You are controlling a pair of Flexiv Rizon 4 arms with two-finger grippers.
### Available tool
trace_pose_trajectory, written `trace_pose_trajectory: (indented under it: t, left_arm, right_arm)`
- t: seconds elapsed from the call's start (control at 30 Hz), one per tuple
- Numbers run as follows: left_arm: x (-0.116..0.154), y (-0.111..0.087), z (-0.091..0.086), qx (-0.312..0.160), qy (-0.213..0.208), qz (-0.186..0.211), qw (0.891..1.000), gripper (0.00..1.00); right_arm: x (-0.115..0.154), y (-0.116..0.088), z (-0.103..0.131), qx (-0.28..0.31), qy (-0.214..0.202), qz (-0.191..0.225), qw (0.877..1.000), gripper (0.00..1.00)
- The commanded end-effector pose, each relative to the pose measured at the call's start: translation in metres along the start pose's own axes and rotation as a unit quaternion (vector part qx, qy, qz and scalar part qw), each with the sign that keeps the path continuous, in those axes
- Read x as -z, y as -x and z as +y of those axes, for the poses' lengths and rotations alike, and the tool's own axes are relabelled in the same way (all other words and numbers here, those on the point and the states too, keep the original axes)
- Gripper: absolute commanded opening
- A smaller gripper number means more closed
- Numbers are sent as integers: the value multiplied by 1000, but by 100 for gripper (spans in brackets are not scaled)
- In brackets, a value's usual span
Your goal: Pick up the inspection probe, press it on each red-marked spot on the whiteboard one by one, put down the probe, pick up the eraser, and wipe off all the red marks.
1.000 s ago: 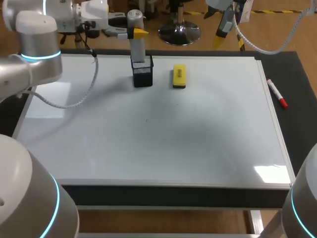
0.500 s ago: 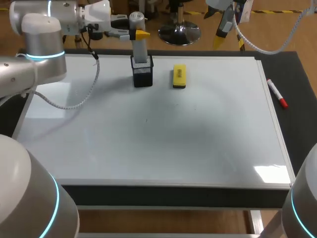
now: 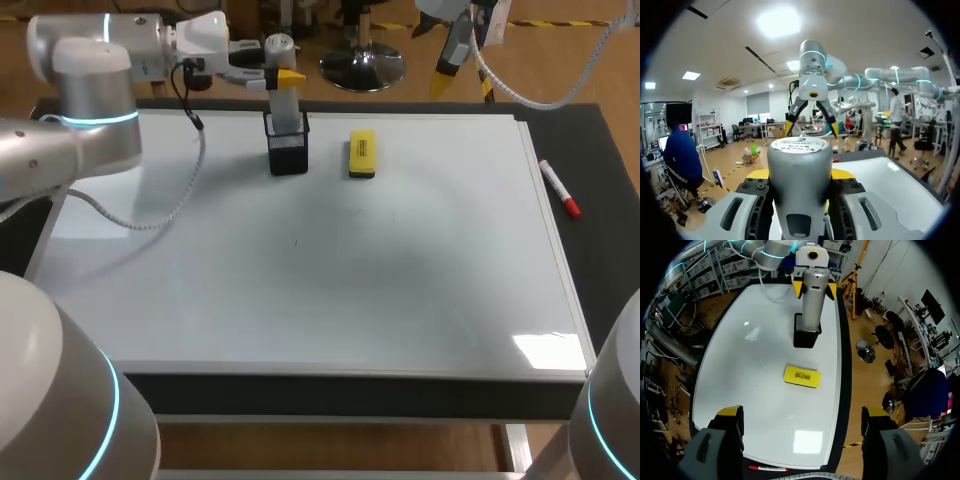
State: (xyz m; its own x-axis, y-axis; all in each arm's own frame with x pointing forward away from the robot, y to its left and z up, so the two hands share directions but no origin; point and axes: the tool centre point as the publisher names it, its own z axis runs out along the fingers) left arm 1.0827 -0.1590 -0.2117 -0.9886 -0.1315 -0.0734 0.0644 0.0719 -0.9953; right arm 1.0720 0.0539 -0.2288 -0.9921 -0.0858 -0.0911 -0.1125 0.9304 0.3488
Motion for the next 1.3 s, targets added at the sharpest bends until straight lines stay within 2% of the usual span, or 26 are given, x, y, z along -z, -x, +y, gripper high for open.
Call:
trace_pose_trajectory:
  t: [0.03, 0.77, 1.3]
  left_arm:
    - [-4, 0, 9, 2, -3, -2, 1000, 0]
    - [-7, 5, 52, 32, 5, -5, 999, 0]
    - [-8, 1, 63, 31, 6, -4, 1000, 0]
  right_arm:
    - [1, 0, 0, 0, -2, 0, 1000, 100]
    - [1, 0, 0, 0, -2, 0, 1000, 100]
    - [1, 0, 0, 0, -2, 0, 1000, 100]
